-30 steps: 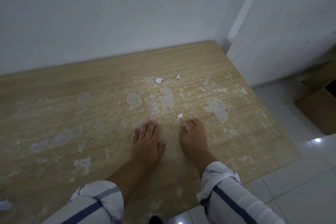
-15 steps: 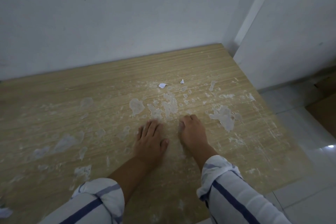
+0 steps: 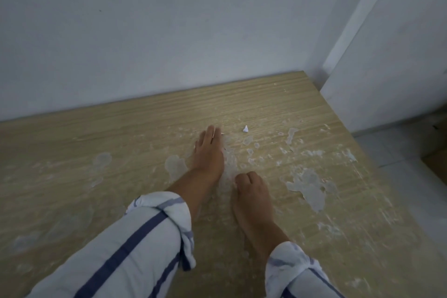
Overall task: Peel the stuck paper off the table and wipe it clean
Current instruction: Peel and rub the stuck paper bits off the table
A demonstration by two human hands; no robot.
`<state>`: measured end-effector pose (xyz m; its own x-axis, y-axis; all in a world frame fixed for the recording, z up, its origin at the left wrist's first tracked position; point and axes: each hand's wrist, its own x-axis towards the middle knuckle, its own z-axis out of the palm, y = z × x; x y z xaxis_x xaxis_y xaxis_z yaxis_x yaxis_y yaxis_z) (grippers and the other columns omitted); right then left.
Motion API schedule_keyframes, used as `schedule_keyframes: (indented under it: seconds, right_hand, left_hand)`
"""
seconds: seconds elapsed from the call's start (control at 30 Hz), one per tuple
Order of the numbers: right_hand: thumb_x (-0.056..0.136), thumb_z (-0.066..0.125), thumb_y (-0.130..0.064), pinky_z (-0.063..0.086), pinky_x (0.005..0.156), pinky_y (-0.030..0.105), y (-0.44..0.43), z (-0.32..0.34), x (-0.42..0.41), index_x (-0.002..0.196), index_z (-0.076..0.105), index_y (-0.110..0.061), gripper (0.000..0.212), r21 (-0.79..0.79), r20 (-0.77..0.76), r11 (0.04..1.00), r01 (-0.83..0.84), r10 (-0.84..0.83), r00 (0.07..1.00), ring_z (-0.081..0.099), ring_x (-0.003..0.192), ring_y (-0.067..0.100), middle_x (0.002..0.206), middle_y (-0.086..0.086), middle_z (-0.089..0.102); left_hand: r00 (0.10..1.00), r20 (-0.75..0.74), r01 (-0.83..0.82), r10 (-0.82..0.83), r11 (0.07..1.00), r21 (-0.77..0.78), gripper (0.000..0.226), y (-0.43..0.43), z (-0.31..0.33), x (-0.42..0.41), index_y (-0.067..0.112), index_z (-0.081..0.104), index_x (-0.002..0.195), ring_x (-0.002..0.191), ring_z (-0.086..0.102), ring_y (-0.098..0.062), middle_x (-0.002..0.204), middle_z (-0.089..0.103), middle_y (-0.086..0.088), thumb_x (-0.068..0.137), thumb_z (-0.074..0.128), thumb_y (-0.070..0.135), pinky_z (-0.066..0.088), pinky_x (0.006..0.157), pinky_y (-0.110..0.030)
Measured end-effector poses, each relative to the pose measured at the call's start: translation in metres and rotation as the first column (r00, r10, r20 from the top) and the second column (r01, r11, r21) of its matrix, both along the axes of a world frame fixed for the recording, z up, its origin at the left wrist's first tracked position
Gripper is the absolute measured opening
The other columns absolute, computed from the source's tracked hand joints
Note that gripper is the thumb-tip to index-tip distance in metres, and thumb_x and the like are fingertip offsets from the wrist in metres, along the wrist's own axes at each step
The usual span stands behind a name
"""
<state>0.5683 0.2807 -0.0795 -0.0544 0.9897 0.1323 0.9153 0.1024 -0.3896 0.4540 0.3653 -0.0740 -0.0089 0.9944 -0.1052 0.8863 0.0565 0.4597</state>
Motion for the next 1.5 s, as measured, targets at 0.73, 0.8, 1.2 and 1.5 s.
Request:
schedule_keyframes:
  seconds: [0.73,0.8,1.2,1.5]
  right_hand:
    - [0.087,0.047,-0.002,0.042,0.083,0.041,0.102,0.015,0.012,0.091,0.06,0.003,0.014,-0.024,-0.156,0.996,0.088,-0.091,0.983,0.046,0.098,0.032,0.11,0.021,0.053]
    - [0.092,0.041,-0.003,0.038,0.094,0.038,0.114,0.017,0.012,0.095,0.058,0.002,0.018,-0.074,-0.13,0.996,0.052,-0.061,0.99,0.037,0.117,0.033,0.14,0.017,0.038]
    - [0.088,0.034,-0.002,0.03,0.073,0.028,0.093,0.024,-0.001,0.097,0.054,0.0,0.022,-0.117,-0.023,0.987,-0.107,0.105,0.994,0.044,0.098,0.027,0.106,0.017,0.054]
    - [0.088,0.048,-0.006,0.029,0.055,0.025,0.009,0.031,-0.076,0.076,0.05,-0.008,0.012,-0.268,-0.416,0.963,0.004,-0.12,0.901,0.045,0.07,0.022,0.075,0.007,0.05]
  left_hand:
    - [0.99,0.138,-0.022,-0.013,0.968,0.25,0.027,-0.009,-0.007,-0.016,0.003,0.069,0.098,0.087,0.055,-0.03,0.088,0.06,-0.012,0.085,0.047,0.01,0.049,0.074,-0.037]
    - [0.99,0.137,-0.017,-0.017,0.969,0.245,0.031,-0.01,-0.006,-0.016,0.002,0.069,0.1,0.086,0.055,-0.03,0.086,0.06,-0.013,0.084,0.045,0.013,0.048,0.074,-0.036]
    - [0.989,0.132,0.041,-0.07,0.977,0.211,0.031,-0.024,0.003,-0.023,-0.003,0.069,0.096,0.077,0.058,-0.036,0.08,0.061,-0.018,0.083,0.045,0.01,0.05,0.067,-0.039]
    - [0.984,0.177,-0.057,0.035,0.991,0.12,0.023,-0.087,0.02,-0.068,0.007,0.068,0.104,0.095,0.054,-0.029,0.099,0.06,-0.015,0.091,0.049,0.012,0.043,0.083,-0.035]
